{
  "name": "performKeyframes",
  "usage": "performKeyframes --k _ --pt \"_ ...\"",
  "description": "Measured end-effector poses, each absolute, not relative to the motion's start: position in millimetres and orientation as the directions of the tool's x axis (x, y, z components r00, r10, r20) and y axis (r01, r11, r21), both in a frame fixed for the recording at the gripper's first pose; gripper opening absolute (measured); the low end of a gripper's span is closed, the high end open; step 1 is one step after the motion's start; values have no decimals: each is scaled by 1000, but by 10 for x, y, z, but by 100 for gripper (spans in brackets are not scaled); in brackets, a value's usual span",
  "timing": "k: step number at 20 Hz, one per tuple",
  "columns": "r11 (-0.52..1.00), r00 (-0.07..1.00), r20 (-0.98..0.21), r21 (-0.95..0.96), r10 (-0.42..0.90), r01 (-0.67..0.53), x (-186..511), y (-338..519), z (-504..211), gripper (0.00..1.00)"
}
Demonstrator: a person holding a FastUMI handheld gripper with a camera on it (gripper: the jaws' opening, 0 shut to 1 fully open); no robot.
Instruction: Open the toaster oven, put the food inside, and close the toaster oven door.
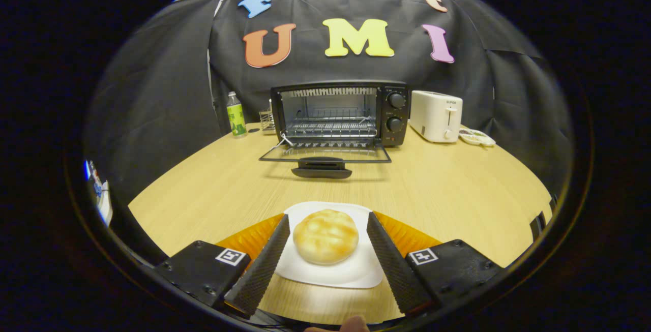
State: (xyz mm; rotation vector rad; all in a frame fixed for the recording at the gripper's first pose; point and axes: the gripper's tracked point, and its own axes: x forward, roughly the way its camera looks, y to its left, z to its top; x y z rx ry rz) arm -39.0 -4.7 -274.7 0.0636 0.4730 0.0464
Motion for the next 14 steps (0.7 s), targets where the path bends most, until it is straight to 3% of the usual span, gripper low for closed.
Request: performKeyframes --k 8,14 --pt "994 828 -555 104 83 -31 -430 -11 -3104 100" --pt "975 871 -480 223 107 2 -337 -124 -2699 70"
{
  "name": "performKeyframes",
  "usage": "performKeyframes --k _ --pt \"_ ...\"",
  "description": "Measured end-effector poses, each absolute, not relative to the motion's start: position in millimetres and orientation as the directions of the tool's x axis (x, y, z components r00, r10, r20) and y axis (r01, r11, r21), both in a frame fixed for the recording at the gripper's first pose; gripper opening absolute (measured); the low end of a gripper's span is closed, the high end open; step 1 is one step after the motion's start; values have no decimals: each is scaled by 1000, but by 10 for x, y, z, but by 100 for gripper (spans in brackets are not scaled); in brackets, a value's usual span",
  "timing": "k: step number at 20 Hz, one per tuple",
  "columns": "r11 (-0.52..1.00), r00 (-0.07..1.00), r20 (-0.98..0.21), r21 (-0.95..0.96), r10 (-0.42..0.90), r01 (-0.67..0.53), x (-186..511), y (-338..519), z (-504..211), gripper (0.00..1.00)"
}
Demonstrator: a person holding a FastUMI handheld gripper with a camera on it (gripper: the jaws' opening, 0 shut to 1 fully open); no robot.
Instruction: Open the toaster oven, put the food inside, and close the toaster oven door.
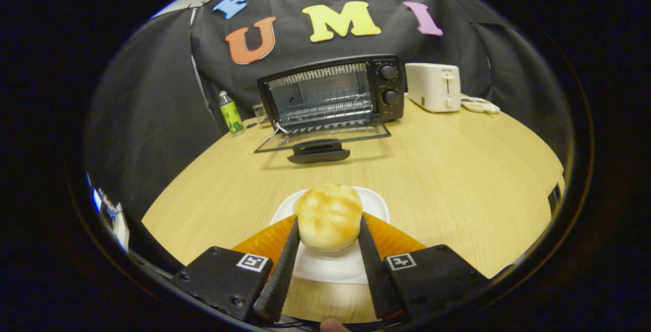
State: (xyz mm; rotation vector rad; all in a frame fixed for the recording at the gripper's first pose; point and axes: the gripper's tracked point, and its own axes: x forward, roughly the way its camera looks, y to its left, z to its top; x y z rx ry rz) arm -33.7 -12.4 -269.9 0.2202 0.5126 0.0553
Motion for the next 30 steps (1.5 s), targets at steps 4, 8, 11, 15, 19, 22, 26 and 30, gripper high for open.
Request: performKeyframes --k 4,8,11,15,19,22,26,30 --pt "956 928 -353 294 120 -12 -55 -149 -2085 65" --pt "901 947 -262 430 185 -57 422 -58 -1663 63" --pt "842 945 -250 537 213 -47 889 -75 -1552 63" --pt "757 924 -274 653 265 -24 1438 -36 -1596 62" --pt "752 916 -326 658 235 41 2018 -101 -1779 62" --pt "774 915 -349 630 203 68 2447 -91 -1886 62" --pt "804 901 -405 581 154 124 2857 -56 -2128 63" --pt "857 894 -437 495 98 147 2957 -21 -2294 71"
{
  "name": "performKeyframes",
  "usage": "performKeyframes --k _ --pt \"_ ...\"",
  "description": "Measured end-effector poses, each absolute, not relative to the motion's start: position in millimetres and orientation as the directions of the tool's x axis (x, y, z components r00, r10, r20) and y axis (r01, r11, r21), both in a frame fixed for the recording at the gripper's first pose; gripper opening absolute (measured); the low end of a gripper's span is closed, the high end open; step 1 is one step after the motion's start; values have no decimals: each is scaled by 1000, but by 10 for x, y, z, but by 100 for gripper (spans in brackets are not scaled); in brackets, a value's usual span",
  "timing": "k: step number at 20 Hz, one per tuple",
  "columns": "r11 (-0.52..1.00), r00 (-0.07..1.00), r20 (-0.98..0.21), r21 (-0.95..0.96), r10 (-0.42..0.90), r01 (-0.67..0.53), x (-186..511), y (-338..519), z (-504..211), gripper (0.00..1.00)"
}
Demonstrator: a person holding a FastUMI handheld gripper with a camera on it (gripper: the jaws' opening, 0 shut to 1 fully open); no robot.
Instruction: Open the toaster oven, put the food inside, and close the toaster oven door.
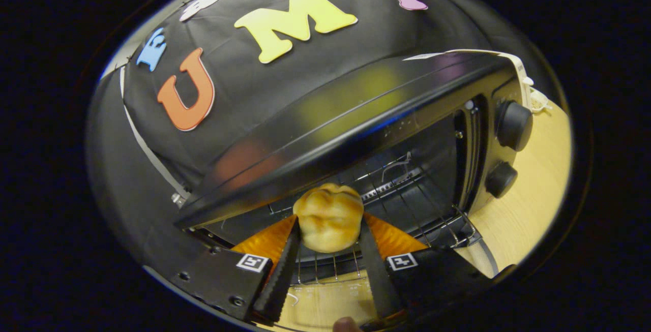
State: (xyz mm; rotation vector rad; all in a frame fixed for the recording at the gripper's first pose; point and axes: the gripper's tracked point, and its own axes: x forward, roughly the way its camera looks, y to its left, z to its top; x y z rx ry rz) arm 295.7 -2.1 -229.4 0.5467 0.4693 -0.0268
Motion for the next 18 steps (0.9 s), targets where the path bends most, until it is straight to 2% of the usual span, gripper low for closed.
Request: performKeyframes --k 4,8,11,18 --pt "891 901 -433 422 38 166 2862 -77 -2201 93" --pt "925 930 -366 364 39 104 2609 -54 -1888 93" --pt "952 934 -353 300 58 54 2327 -35 -1820 100" --pt "962 899 -409 270 154 -42 1427 -27 -1775 100"
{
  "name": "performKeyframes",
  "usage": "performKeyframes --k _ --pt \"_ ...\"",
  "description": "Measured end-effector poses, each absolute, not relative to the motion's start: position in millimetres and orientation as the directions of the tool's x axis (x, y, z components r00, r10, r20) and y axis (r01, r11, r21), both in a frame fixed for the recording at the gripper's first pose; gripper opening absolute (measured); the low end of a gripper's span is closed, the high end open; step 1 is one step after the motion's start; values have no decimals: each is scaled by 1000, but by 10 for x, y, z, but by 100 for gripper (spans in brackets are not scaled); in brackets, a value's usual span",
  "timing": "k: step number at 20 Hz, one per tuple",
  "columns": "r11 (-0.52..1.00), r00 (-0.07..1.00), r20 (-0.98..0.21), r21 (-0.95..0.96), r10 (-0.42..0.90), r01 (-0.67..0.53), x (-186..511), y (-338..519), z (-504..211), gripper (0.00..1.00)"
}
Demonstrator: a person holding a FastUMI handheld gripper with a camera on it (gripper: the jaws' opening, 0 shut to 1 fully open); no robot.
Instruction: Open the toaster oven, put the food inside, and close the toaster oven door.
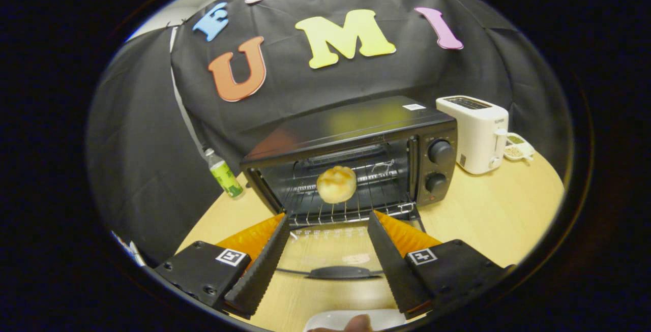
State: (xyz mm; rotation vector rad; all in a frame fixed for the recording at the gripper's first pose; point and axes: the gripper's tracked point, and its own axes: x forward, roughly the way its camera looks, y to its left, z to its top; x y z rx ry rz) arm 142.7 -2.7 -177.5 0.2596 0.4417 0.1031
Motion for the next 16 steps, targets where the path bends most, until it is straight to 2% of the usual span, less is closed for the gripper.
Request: performKeyframes --k 7,16 --pt "984 871 -461 133 169 -120 784 -18 -2020 100" --pt "982 775 -610 176 166 -72 735 87 -2847 100"
